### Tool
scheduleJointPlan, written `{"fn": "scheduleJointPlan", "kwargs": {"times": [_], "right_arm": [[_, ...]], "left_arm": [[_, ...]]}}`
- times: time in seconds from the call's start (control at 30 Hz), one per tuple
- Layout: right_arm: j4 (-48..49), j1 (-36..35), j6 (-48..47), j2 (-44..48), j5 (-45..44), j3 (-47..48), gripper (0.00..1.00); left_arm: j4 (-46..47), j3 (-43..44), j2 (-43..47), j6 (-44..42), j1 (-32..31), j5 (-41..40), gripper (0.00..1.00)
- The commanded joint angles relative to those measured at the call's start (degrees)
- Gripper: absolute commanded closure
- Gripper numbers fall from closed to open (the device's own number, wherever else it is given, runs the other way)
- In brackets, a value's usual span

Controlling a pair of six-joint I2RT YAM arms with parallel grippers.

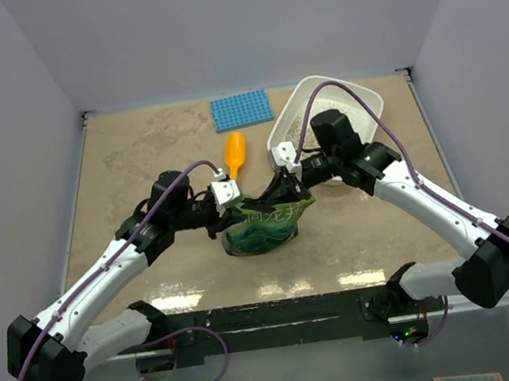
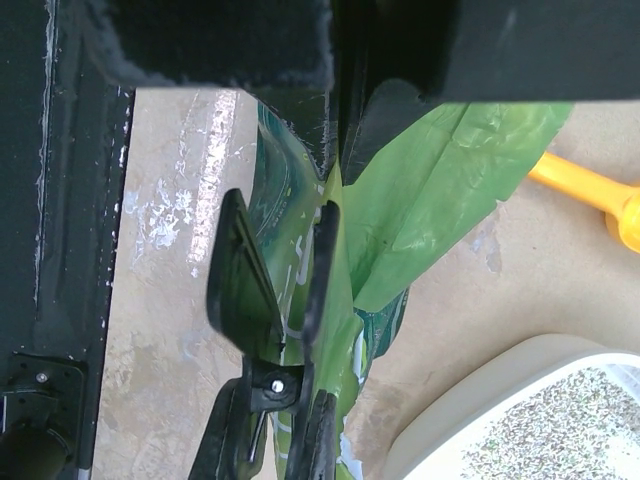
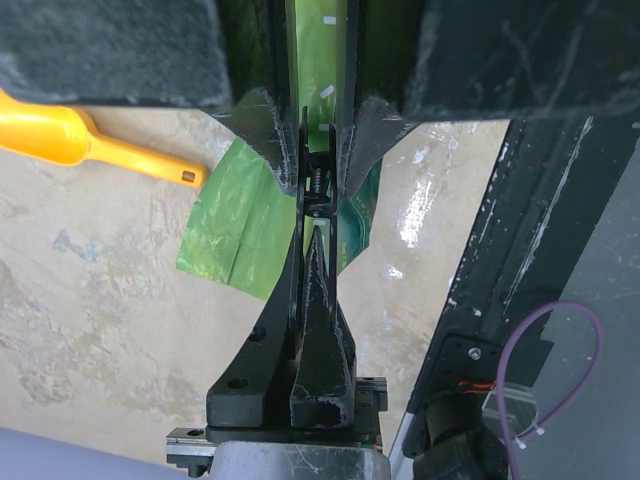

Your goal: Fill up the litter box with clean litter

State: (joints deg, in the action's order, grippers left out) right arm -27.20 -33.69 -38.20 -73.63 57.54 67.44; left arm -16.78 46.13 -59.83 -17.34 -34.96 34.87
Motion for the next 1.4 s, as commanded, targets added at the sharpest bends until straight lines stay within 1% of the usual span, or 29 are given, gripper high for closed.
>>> {"fn": "scheduleJointPlan", "kwargs": {"times": [0.0,0.17,0.23,0.33,0.37,0.4,0.47,0.5,0.6,0.7,0.87,1.13,1.37], "right_arm": [[2.2,0.1,-1.0,-0.7,1.8,0.6,1.0],[-0.5,0.1,-1.9,-2.6,-0.8,0.3,1.0],[-4.4,0.2,-3.5,-3.4,-2.1,1.5,1.0],[-6.5,0.1,-2.9,-4.3,-4.4,2.5,1.0],[-6.4,0.1,-2.2,-4.3,-5.5,2.9,1.0],[-8.1,0.1,-2.3,-5.0,-7.9,3.4,1.0],[-10.8,0.2,-2.9,-5.6,-8.9,4.6,1.0],[-11.7,0.0,-2.8,-5.8,-11.3,5.2,1.0],[-16.6,-0.1,-3.1,-6.4,-14.4,8.1,1.0],[-21.1,-0.6,-2.2,-7.5,-20.9,10.5,1.0],[-26.5,-1.2,-1.5,-8.7,-23.3,13.5,1.0],[-30.5,-3.3,0.7,-10.6,-31.2,13.8,1.0],[-31.9,-3.5,-2.1,-9.0,-32.7,12.1,1.0]], "left_arm": [[2.2,0.0,1.7,0.9,-0.1,1.0,1.0],[2.3,0.2,1.6,0.8,-0.1,0.1,1.0],[2.4,0.3,1.7,1.0,-0.1,-0.6,1.0],[2.8,0.3,1.8,1.3,-0.1,-1.2,1.0],[3.0,0.3,1.8,1.3,-0.1,-1.3,1.0],[3.1,0.2,1.8,1.4,-0.1,-1.5,1.0],[3.6,0.0,2.1,2.0,-0.1,-2.3,1.0],[3.9,-0.2,2.1,2.2,-0.1,-2.8,1.0],[4.9,-0.9,2.4,3.2,-0.1,-5.5,1.0],[5.8,-1.4,3.6,4.9,0.0,-6.2,1.0],[7.5,-2.6,6.5,6.4,-0.1,-6.7,1.0],[7.6,-2.8,7.3,7.3,-0.2,-6.7,1.0],[7.6,-3.0,7.4,7.6,-0.2,-6.9,1.0]]}}
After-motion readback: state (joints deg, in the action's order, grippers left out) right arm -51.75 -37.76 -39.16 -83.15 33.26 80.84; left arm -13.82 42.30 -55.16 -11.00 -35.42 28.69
